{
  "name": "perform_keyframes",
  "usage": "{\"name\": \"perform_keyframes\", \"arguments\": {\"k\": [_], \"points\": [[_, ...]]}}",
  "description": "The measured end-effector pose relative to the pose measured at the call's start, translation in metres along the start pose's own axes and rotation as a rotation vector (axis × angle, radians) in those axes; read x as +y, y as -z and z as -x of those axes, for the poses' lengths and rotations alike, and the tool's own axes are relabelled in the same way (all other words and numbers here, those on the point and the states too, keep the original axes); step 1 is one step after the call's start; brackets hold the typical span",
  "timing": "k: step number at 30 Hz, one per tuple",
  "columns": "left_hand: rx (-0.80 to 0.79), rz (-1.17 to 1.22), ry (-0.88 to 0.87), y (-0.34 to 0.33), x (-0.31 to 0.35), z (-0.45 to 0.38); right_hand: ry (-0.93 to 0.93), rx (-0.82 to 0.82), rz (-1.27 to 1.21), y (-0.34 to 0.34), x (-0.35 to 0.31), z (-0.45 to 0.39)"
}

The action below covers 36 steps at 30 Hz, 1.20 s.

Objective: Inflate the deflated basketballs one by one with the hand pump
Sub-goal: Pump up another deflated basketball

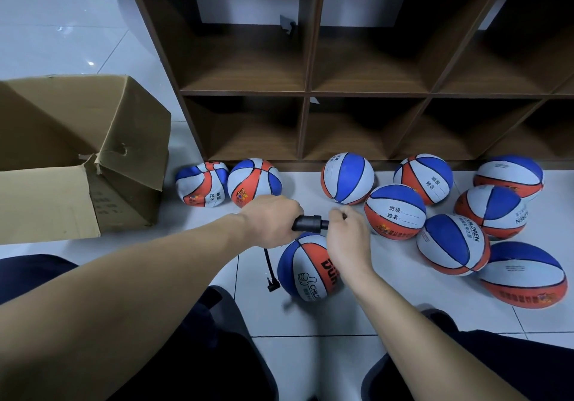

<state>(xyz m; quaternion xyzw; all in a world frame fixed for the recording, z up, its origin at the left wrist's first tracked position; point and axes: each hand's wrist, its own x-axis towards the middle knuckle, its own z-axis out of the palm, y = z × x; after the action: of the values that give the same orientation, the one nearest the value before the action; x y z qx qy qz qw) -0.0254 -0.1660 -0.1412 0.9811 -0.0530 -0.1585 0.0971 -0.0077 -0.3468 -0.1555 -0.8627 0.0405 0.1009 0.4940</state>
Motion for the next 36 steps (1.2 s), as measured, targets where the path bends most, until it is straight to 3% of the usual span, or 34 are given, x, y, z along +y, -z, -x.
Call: {"name": "perform_keyframes", "arguments": {"k": [16, 27, 36], "points": [[0.019, 0.067, -0.015, -0.009, -0.005, -0.004, 0.027, -0.048, 0.005, 0.008, -0.002, -0.010], [-0.035, 0.153, 0.059, -0.007, -0.034, 0.004, -0.074, 0.120, -0.032, 0.053, 0.005, -0.042], [0.038, 0.094, 0.046, 0.002, -0.012, 0.002, 0.099, 0.146, 0.032, 0.020, -0.016, -0.009]]}}
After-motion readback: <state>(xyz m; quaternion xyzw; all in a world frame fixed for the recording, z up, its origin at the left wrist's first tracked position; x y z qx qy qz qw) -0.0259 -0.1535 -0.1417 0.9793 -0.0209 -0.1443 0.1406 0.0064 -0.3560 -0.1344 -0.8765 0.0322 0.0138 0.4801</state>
